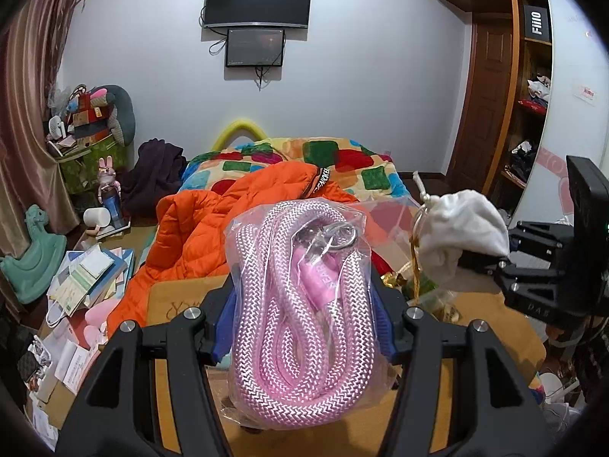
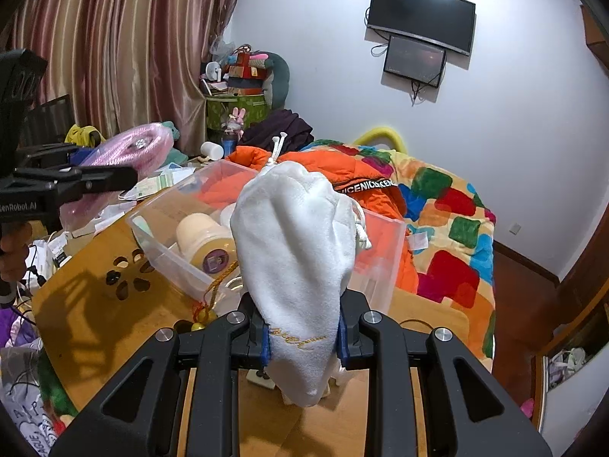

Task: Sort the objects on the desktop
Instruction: 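Lower cloth bag into box with right tool while left tool drops pink rope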

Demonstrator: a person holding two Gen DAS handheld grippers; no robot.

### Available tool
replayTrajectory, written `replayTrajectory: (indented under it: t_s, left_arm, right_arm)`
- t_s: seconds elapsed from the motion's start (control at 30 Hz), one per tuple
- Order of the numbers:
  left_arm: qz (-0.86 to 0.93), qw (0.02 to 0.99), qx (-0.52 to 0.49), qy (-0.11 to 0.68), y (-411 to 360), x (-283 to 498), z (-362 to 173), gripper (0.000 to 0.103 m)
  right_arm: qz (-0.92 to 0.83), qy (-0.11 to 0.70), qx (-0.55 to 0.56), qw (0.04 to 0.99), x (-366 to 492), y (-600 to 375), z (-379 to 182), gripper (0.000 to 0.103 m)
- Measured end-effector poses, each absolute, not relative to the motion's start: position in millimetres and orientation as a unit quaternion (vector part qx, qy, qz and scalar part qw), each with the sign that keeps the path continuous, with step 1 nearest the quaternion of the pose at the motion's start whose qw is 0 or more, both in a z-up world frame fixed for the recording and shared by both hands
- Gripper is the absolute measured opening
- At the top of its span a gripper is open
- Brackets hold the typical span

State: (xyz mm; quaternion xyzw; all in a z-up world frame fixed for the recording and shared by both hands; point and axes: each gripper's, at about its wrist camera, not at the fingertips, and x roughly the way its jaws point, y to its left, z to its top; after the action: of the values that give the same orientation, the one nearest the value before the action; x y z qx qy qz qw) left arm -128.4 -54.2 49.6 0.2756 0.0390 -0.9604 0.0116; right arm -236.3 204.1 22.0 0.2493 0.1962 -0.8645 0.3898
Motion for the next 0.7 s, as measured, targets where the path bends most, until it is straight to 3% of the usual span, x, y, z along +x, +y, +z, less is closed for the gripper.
replayTrajectory:
  t_s: [0.7]
  left_arm:
    - [-0.939, -0.007, 0.341, 0.047, -62, -205, 12, 0.058]
  right_arm:
    - [-0.847, 0.219, 0.269, 0.402, -275, 167, -7, 0.027]
